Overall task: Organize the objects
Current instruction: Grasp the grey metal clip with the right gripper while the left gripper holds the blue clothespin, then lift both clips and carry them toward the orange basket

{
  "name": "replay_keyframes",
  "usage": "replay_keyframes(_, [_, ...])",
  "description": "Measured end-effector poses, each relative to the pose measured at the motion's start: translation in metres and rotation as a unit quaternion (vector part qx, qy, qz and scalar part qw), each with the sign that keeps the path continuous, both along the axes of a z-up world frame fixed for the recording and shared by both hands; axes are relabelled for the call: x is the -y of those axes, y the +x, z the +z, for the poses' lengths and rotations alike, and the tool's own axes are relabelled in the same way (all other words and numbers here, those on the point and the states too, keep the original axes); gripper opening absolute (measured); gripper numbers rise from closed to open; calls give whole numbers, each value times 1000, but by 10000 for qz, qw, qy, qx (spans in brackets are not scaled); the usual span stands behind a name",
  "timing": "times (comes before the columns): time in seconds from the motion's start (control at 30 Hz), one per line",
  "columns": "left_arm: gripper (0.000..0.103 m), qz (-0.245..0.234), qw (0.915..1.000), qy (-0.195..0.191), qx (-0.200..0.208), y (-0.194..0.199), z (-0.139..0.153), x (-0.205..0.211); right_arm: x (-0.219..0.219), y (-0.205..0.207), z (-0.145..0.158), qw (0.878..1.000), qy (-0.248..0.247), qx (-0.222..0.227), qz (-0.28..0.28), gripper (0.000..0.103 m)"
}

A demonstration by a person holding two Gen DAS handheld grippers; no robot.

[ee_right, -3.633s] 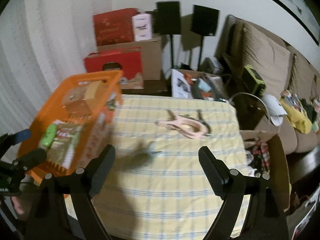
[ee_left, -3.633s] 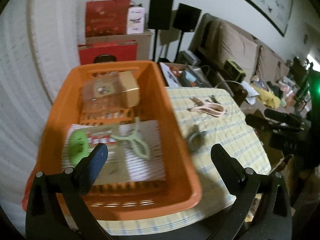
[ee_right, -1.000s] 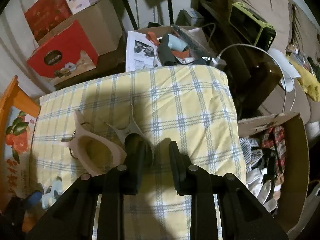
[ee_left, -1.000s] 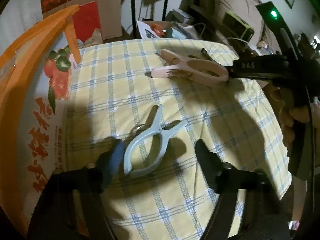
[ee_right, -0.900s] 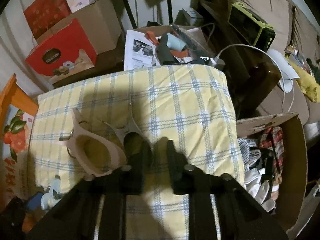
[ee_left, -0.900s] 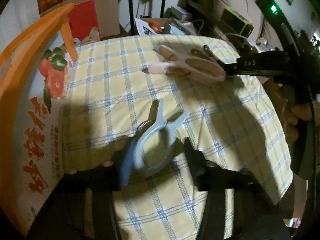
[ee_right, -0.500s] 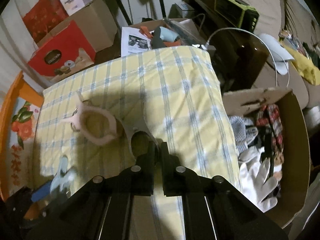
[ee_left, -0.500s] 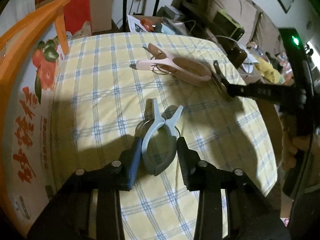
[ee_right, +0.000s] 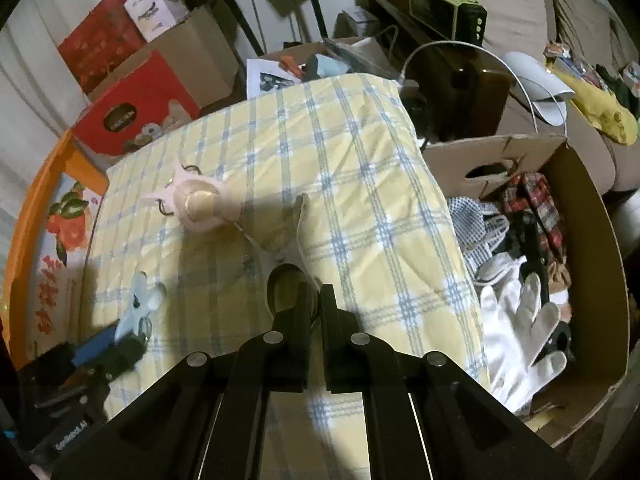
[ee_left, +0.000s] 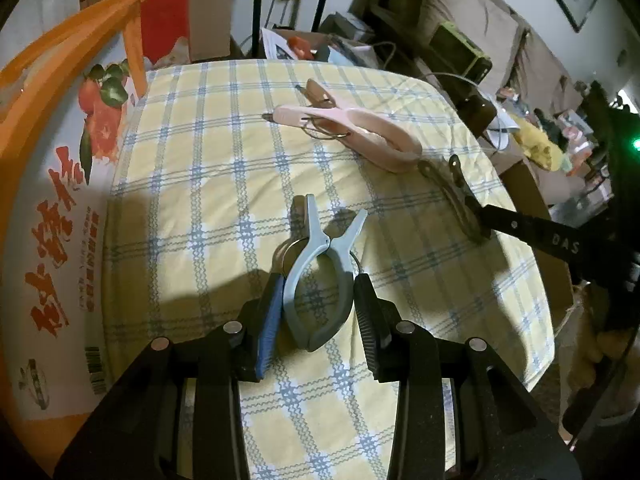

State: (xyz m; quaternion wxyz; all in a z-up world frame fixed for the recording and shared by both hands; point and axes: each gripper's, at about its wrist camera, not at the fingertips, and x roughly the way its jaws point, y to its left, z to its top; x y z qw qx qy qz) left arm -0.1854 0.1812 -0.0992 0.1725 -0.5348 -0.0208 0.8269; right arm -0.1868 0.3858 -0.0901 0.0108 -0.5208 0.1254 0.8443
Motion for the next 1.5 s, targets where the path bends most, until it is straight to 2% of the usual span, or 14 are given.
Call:
replay_keyframes(0.07, [34,26,10000,-51,-6,0,0,-1,0,1,0,10000,79,-15,-4,9])
replay_keyframes(0.2, [48,79,9998,-165,-63,-1,0,-2,5,4,4,9993,347,-138,28,17])
replay_keyframes(0.27, [52,117,9997,-182,-76,-3,-1,-2,8,4,4,9991,365,-207,77,36])
replay_keyframes(0.33, [54,148,9996,-202,-88,-5,-1,-2,11,4,5,9989,361,-280,105,48])
replay_keyframes(0.53, [54,130,9990,-360,-247,-7,-3,-6,23,1,-3,9982,486,-241,240,48])
replay_keyframes(0.63, [51,102,9988,-358,-332,-5,-3,-8,29,0,-8,9976,576,-260,291,48])
replay_keyframes(0.7, [36,45,9988,-296,-388,-4,-3,-8,32,0,-9,9964,724,-302,315,47])
replay_keyframes(0.73, [35,25,9989,-247,-401,-4,-2,-8,33,0,-9,9959,795,-308,305,43])
replay_keyframes(0.77, [35,49,9987,-281,-428,-3,-2,-9,33,0,-9,9952,881,-319,283,31])
replay_keyframes(1.1, [35,171,9986,-103,-481,1,-2,-4,29,10,-7,9956,767,-526,114,31])
replay_keyframes(1.33, [35,234,9973,9,-692,9,14,-2,33,23,7,9937,757,-821,18,31])
replay_keyframes(1.37, [30,239,9971,34,-726,10,18,-2,33,26,10,9933,764,-862,11,31])
replay_keyframes(1.4, [16,243,9966,24,-781,12,21,-2,34,29,13,9927,780,-920,-1,31])
replay_keyframes(1.5, [15,255,9955,3,-910,15,31,-2,38,37,22,9914,777,-1055,-16,31])
